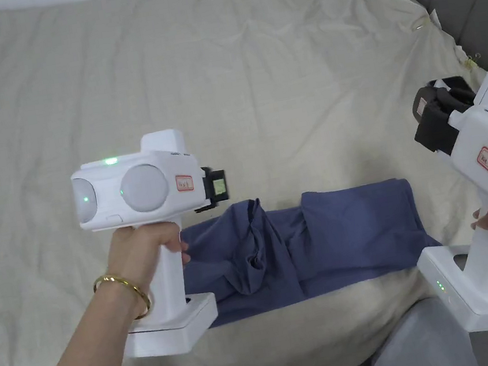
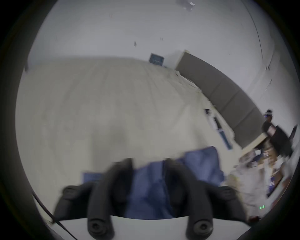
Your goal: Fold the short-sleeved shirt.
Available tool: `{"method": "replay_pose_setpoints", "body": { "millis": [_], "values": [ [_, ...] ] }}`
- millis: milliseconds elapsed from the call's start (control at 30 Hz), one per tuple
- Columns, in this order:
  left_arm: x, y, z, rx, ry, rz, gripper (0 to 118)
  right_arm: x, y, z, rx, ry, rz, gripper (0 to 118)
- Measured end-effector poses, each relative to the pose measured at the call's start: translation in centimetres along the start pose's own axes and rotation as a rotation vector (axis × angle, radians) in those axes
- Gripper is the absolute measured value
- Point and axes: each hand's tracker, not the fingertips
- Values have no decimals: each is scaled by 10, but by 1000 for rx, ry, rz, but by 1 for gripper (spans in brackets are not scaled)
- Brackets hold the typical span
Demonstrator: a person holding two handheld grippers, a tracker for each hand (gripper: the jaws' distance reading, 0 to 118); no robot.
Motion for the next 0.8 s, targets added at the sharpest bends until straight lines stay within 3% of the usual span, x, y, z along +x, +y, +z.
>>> {"method": "replay_pose_setpoints", "body": {
  "millis": [33, 67, 200, 433, 567, 667, 800],
  "values": [
    [1, -8, 1, 16, 65, -51, 6, -1, 1, -1, 2, 6, 0, 0],
    [3, -18, 2, 32, 89, -81, 0, -3, 0, 0, 3, 9, 0, 0],
    [19, -57, -13, -30, 8, -61, 0, -6, -2, -1, -3, 21, -4, 0],
    [83, -122, -57, -241, -99, -160, 0, 0, -10, 0, -25, 16, -5, 0],
    [114, -134, -50, -200, -131, -234, 0, 9, -11, 3, -29, -1, -27, 0],
    [116, -128, -52, -293, -260, -165, 0, 12, -8, 4, -28, -11, -30, 0],
    [88, -94, -26, -192, -371, 4, 0, 10, -4, 7, -19, -1, -31, 0]
  ]
}}
